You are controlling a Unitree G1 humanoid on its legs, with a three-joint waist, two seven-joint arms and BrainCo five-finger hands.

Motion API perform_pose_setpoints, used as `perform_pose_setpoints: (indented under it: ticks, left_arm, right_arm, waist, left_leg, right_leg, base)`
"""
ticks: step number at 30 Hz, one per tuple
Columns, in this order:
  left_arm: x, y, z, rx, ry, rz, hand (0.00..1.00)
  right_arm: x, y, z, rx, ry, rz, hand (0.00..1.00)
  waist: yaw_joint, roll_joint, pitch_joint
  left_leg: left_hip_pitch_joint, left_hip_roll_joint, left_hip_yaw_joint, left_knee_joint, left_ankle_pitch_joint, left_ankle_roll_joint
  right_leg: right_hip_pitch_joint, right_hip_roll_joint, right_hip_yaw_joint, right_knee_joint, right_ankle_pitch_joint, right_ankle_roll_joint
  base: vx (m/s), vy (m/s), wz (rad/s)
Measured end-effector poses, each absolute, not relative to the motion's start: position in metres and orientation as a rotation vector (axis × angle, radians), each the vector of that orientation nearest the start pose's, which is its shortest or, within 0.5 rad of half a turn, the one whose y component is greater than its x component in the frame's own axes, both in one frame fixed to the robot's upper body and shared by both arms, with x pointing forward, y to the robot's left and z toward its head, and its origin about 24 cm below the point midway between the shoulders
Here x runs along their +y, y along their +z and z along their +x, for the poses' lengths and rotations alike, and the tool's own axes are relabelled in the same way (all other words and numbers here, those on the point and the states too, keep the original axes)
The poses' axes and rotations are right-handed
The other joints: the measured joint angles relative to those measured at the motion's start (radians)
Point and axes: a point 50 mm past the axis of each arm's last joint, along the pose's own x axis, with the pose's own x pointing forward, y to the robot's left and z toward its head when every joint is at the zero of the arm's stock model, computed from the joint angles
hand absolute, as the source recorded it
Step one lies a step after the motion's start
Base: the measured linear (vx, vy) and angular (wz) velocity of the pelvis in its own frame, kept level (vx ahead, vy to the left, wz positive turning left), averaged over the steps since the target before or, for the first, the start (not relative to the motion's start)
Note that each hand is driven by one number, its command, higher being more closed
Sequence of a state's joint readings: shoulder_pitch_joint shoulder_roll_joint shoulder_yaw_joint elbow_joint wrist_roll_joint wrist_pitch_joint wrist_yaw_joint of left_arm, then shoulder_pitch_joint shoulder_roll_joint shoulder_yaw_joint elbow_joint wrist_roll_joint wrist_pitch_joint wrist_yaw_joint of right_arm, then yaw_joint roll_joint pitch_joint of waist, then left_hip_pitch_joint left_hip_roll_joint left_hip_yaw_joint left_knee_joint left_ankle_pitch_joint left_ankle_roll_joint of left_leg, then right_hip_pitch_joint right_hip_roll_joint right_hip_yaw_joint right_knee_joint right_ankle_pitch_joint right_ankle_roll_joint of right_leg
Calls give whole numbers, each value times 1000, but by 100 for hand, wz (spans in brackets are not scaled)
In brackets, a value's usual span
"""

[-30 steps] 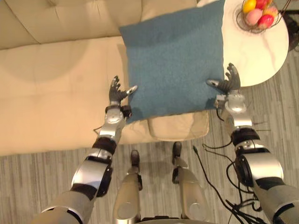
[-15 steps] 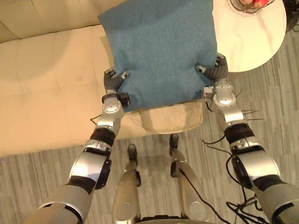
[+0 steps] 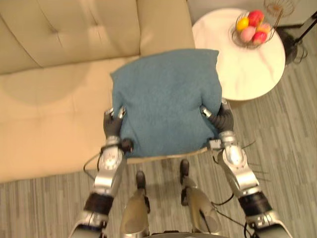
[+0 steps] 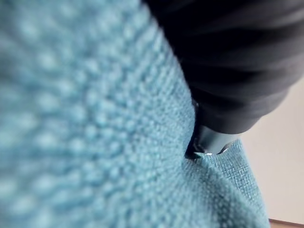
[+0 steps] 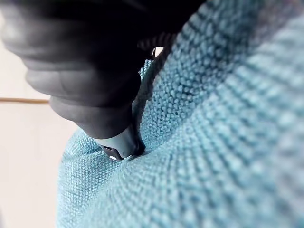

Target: Pick up cushions and gather them together orderly.

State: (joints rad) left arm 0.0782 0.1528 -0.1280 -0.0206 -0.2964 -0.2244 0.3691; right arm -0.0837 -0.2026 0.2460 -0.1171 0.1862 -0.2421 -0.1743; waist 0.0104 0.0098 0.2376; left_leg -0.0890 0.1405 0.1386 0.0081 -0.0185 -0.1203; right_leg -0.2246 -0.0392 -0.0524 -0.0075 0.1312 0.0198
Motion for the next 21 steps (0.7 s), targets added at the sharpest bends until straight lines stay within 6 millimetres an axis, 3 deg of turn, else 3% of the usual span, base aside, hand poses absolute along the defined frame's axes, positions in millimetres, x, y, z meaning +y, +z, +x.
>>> perform_pose_setpoints:
  ticks: [4,7,10,11,12,13,14,15,17,18,19,20,21]
  left_arm:
    - [175,36,203,-90,311,-210,100]
    - [174,33,198,-80,302,-203,100]
    - [173,33,199,-83,286,-195,100]
    - [173,35,202,-93,269,-183,100]
    - [172,34,204,-90,262,-175,100]
    - [173,30,205,-73,261,-167,100]
    - [173,29,205,-66,262,-165,100]
    - [173,30,205,-69,263,-163,100]
    - [171,31,206,-78,262,-168,100]
    - [168,32,207,-83,263,-180,100]
    - [165,32,207,-81,265,-194,100]
    - [164,31,207,-79,265,-200,100]
    - [162,32,208,-77,255,-201,100]
  right_arm:
    - [-122,93,242,-361,154,71,100]
    - [-122,86,239,-334,161,60,100]
    - [-125,73,241,-280,152,27,100]
    - [-127,68,242,-261,141,15,100]
    - [-128,64,242,-242,134,13,100]
    - [-129,56,242,-208,128,5,100]
    - [-130,53,242,-195,125,0,100]
    - [-130,51,244,-189,119,-11,100]
    - [-131,56,247,-210,118,-21,100]
    - [-134,60,252,-227,119,-38,100]
    - [-137,54,254,-200,101,-50,100]
    - [-139,48,254,-174,91,-56,100]
    - [-145,38,255,-126,66,-68,100]
  waist:
    - [14,13,-78]
    - [31,15,-90]
    - [26,16,-90]
    - [22,26,-87]
    - [11,24,-87]
    - [5,18,-90]
    - [7,17,-92]
    - [16,-1,-107]
    - [41,27,-128]
    - [52,77,-124]
    - [53,102,-118]
    - [52,102,-118]
    - [47,97,-115]
  left_leg:
    - [53,-3,25,9,-17,7]
    - [55,-5,51,31,-26,12]
    - [9,-11,38,117,-42,29]
    - [-21,3,8,146,-49,41]
    - [-34,-4,-24,164,-48,41]
    - [-33,-23,-85,188,-43,36]
    - [-38,-34,-109,193,-36,34]
    - [-75,-52,-162,199,-12,22]
    - [-150,-49,-223,132,70,4]
    - [-197,-16,-266,85,135,-2]
    - [-217,0,-273,32,224,-10]
    - [-216,1,-262,-14,286,-5]
    - [-214,-1,-163,-56,307,-6]
  right_leg:
    - [49,-1,24,-12,2,8]
    - [44,-9,48,5,6,13]
    - [-5,-25,61,118,-32,65]
    - [-58,-23,101,305,-133,77]
    - [-82,-29,118,457,-214,39]
    - [-73,-40,150,664,-315,59]
    - [-53,-42,161,706,-338,71]
    - [-11,-45,169,657,-388,66]
    - [-4,-31,124,491,-415,51]
    - [-17,1,71,438,-388,28]
    - [-32,17,22,431,-369,9]
    - [-36,13,-4,430,-361,-4]
    - [-40,-13,-67,414,-344,-24]
  base:
    - [-4,24,-17]
    - [-61,37,-23]
    - [-103,19,10]
    - [-154,-20,67]
    - [-94,-91,123]
    - [-47,-99,120]
    - [-60,-204,139]
    - [-182,-291,118]
    - [-264,-267,98]
    - [-289,-172,88]
    - [-297,-175,100]
    - [-308,-99,120]
    - [-272,-73,120]
